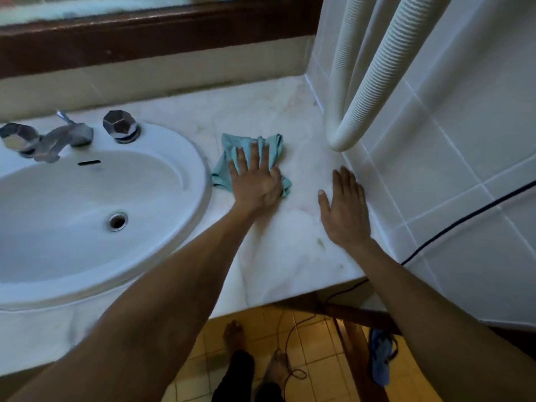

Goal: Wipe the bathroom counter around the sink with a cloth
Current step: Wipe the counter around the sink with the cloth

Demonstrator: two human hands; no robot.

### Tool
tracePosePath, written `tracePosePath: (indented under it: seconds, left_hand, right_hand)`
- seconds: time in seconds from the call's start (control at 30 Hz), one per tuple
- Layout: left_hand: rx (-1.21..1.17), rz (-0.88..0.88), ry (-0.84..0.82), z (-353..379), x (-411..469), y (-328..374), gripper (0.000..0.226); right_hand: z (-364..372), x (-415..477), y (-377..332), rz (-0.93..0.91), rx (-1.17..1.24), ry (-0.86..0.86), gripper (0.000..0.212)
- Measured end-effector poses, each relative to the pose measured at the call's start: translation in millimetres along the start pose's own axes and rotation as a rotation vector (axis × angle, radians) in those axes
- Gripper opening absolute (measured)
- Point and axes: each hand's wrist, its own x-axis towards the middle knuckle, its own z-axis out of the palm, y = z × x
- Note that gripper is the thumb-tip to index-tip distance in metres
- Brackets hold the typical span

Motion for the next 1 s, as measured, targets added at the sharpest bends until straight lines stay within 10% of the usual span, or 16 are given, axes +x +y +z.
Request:
tracePosePath:
  seconds: [0.27, 0.53, 0.77, 1.0]
  left_hand:
    - [0.093, 0.523, -0.111, -19.6, -62.2, -54.2, 0.061]
    - [-0.027, -0.067, -0.078, -9.6, 91.1, -9.1, 0.065]
    - [0.016, 0.46, -0.107, -8.9, 36.4, -3.3, 0.064]
    - [0.021, 0.161, -0.151, -42.7, 125.6, -82.1, 0.069]
  right_hand:
    - [-6.6, 4.1, -3.5, 0.022, 0.069, 0.004, 0.06]
    - [-6.3, 41.1, -2.9, -0.001, 0.107, 0.056, 0.051]
    - [9.9, 66.8, -7.1, 0.078, 0.13, 0.168, 0.037]
    - [4.6, 100.7, -29.9, 0.062, 0.303, 0.175, 0.056]
